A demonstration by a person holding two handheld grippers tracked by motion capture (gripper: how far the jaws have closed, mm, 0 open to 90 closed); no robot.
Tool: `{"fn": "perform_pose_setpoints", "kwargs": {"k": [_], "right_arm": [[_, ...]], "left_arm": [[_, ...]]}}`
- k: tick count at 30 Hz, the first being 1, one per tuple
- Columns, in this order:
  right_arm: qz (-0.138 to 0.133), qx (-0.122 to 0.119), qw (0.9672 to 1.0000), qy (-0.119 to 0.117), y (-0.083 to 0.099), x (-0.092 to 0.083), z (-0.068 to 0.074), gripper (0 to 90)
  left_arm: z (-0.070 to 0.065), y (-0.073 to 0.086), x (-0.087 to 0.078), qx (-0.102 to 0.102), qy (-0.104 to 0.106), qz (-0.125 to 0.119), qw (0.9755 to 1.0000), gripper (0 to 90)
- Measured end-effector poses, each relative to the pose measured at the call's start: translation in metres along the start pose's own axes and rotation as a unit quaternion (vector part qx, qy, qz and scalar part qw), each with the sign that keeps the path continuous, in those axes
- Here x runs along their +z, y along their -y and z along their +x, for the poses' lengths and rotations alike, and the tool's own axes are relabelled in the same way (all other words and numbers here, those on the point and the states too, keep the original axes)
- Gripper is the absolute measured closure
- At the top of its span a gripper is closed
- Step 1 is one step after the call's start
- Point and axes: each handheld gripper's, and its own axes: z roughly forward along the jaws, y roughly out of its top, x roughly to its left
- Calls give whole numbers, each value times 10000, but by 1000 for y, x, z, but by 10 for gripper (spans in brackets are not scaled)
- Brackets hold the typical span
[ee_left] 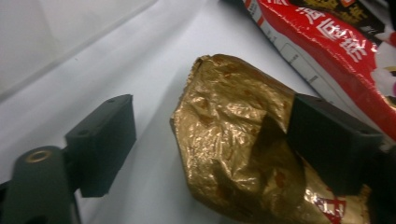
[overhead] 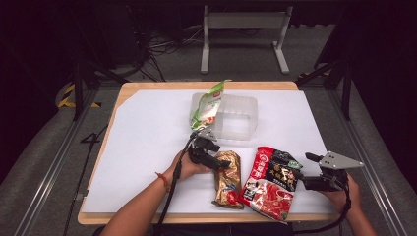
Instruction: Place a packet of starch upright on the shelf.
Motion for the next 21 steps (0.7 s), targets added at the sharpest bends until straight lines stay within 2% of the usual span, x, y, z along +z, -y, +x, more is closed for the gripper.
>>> {"fn": "perform_pose_setpoints", "kwargs": {"k": [1,3,6,7,9,12,15,18,21], "right_arm": [[7,3,10000,-5,0,0,0,207],[13,-2,10000,-9,0,1,0,207],[5,3,10000,-14,0,0,0,207],[1,5,10000,-20,0,0,0,207],[-5,7,10000,-14,0,0,0,207],[-9,13,10000,-16,0,-1,-1,208],[-29,12,10000,-18,0,-1,-1,208],[-49,11,10000,-10,-1,-2,-1,207],[-74,26,10000,-1,-1,-2,-3,208]], "left_arm": [[0,0,-1,-26,79,8,10000,212],[0,2,-1,-20,316,-22,9995,334],[-1,3,-3,-124,308,-85,9994,409],[0,4,-5,-164,273,-156,9994,476],[1,5,-9,-183,211,-269,9992,667],[3,7,-11,-235,147,-362,9990,803],[0,8,-14,-231,69,-460,9987,857],[-2,7,-18,-220,22,-553,9982,864],[-7,5,-29,-154,-77,-777,9968,866]]}}
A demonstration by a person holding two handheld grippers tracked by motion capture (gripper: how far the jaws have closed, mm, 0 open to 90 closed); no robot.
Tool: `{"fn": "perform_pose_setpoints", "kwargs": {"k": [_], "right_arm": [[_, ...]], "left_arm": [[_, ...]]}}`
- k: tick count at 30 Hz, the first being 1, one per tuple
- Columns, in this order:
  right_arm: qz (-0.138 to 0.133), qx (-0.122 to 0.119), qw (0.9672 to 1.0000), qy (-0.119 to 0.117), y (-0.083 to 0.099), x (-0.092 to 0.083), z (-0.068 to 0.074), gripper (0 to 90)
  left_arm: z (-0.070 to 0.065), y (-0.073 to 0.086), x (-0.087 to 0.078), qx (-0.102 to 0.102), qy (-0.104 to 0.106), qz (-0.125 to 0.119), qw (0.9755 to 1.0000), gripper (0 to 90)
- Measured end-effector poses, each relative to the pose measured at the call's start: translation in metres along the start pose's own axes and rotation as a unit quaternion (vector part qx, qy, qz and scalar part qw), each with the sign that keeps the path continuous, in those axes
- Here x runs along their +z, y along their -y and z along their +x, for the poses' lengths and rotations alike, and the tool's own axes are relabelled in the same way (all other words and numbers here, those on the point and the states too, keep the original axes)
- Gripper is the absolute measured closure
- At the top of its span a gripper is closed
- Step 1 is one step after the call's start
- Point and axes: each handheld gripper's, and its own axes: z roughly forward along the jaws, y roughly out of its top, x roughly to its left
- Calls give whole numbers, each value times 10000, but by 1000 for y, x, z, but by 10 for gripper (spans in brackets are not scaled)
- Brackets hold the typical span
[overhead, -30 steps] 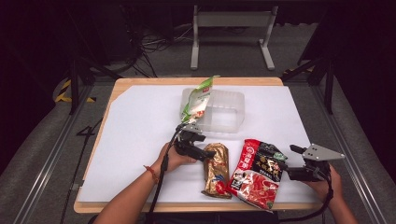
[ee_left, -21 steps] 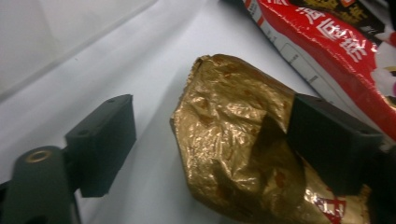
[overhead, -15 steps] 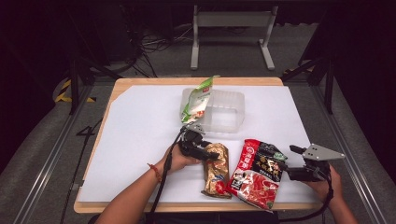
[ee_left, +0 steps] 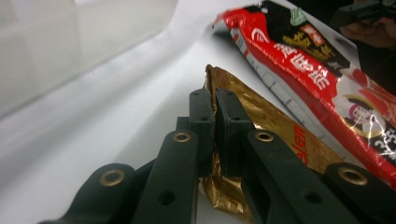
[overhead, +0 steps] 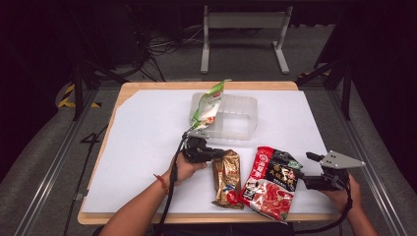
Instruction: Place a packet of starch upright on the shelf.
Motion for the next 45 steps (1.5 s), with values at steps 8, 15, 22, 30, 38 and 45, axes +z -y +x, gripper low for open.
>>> {"fn": "perform_pose_setpoints", "kwargs": {"k": [8,15,22,30,38,45], "right_arm": [[-27,32,10000,40,-1,0,-1,209],[-50,54,9999,80,-2,0,-4,209],[-26,7,10000,67,-3,2,-3,209],[-68,-5,9999,79,-3,1,-2,212],[-119,10,9999,103,-2,-2,-2,213],[-103,16,9999,102,-1,-2,-1,213]], "left_arm": [[-4,-8,-31,6,-80,-666,9977,872],[-5,-12,-55,12,-48,-1084,9941,878],[-9,-15,-76,-26,-142,-1495,9887,880],[-19,-24,-92,74,-105,-1876,9822,882],[-27,-34,-100,130,-293,-2177,9755,882],[-27,-44,-106,122,-435,-2382,9702,883]]}}
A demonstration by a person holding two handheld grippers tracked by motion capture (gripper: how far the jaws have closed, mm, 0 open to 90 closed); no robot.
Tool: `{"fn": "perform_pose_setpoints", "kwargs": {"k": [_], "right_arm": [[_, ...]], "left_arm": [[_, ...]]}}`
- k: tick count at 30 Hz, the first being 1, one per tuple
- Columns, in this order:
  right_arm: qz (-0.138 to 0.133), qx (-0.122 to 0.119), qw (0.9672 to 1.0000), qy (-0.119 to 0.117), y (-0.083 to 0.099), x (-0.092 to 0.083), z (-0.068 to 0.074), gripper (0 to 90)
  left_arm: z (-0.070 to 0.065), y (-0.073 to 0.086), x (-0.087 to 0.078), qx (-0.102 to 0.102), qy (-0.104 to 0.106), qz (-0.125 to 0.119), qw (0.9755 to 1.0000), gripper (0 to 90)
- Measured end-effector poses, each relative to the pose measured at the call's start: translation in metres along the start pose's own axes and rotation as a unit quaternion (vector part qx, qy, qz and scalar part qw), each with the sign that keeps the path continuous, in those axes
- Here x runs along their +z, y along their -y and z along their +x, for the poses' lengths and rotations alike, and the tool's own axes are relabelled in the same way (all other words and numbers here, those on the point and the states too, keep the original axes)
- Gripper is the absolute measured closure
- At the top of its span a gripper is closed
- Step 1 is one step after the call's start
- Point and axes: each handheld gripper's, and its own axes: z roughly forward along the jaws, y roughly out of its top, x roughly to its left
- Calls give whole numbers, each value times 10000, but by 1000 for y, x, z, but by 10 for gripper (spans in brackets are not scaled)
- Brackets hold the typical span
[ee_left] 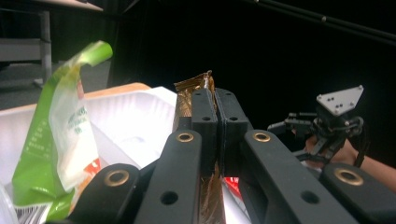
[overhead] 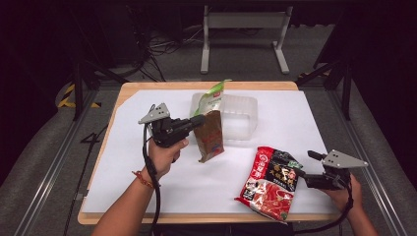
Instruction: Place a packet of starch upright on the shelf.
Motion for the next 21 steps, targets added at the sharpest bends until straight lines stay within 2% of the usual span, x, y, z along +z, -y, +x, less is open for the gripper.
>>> {"fn": "perform_pose_setpoints", "kwargs": {"k": [11,13,17,19,21], "right_arm": [[23,27,10000,0,1,1,0,213],[22,17,10000,6,1,1,-1,213],[16,90,10000,21,2,1,-3,214],[24,108,9999,32,2,2,-4,214],[23,107,9999,42,1,2,-4,214]], "left_arm": [[6,-20,17,-9,-327,-132,9994,882],[7,-23,23,37,-462,-108,9989,882],[13,-31,29,43,-562,-133,9983,882],[14,-36,31,115,-745,-135,9971,882],[15,-38,31,115,-758,-142,9970,882]]}}
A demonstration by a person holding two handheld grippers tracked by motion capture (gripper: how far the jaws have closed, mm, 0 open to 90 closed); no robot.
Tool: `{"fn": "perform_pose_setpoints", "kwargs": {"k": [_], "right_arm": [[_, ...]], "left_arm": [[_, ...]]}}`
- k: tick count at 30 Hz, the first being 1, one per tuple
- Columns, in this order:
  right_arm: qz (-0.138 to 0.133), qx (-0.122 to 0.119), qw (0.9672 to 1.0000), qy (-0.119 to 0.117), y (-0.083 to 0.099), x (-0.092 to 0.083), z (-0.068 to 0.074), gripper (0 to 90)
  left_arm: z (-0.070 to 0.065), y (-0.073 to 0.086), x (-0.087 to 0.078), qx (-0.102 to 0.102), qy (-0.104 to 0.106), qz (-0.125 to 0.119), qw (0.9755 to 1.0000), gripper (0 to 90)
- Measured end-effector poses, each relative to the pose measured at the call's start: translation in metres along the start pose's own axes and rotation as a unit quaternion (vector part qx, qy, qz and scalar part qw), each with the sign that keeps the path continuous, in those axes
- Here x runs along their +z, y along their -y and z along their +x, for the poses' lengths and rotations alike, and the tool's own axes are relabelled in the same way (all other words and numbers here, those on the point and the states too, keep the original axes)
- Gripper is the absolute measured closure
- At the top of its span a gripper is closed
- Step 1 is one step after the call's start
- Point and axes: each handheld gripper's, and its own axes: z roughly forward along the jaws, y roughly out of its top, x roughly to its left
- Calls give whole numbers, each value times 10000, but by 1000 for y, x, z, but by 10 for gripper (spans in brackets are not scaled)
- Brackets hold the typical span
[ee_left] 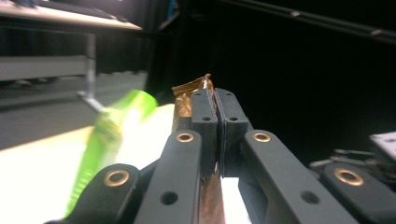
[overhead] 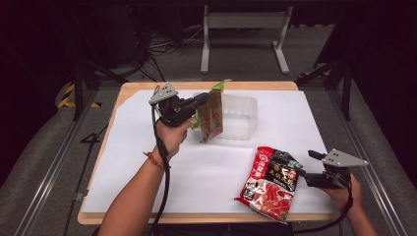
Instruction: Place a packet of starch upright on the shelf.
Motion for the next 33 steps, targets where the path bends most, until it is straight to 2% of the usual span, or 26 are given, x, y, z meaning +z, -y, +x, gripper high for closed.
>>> {"fn": "perform_pose_setpoints", "kwargs": {"k": [3,4,6,8,10,12,13,14,16,18,20,22,24,27,28,29,33], "right_arm": [[4,-5,10000,-14,-1,1,1,214],[20,-12,10000,-21,0,2,1,214],[43,-33,10000,-30,1,2,2,214],[39,-11,10000,-27,1,2,1,214],[36,6,10000,-35,2,2,1,214],[21,4,10000,-28,1,1,1,214],[17,4,10000,-29,1,1,1,215],[7,10,10000,-37,1,1,0,215],[20,-7,10000,-38,0,2,1,215],[44,-13,10000,-61,1,3,1,215],[79,-46,9999,-53,2,4,1,214],[77,-48,9999,-51,2,3,2,214],[52,-33,10000,-56,1,2,2,214],[60,-39,10000,-50,1,2,2,213],[61,-43,10000,-48,1,2,2,213],[55,-52,10000,-52,2,2,2,213],[82,-52,9999,-61,2,2,2,213]], "left_arm": [[0,-4,3,106,-256,-30,9996,882],[0,-6,4,74,-309,-68,9995,882],[-1,-9,6,239,-544,-49,9982,883],[1,-10,11,43,-466,-82,9989,882],[0,-11,14,77,-478,-78,9988,882],[-4,-12,22,309,-706,13,9970,882],[-5,-12,24,362,-796,29,9962,882],[-5,-13,27,350,-874,19,9956,882],[-2,-14,32,205,-887,16,9958,882],[-2,-14,38,309,-1109,33,9933,882],[1,-14,43,228,-1161,8,9930,882],[0,-14,48,242,-1272,19,9916,882],[-3,-11,55,191,-1279,17,9916,882],[-9,-12,56,267,-1338,45,9906,883],[-12,-14,54,407,-1458,72,9885,883],[-13,-14,52,415,-1521,88,9875,883],[-9,-15,43,316,-1606,191,9863,883]]}}
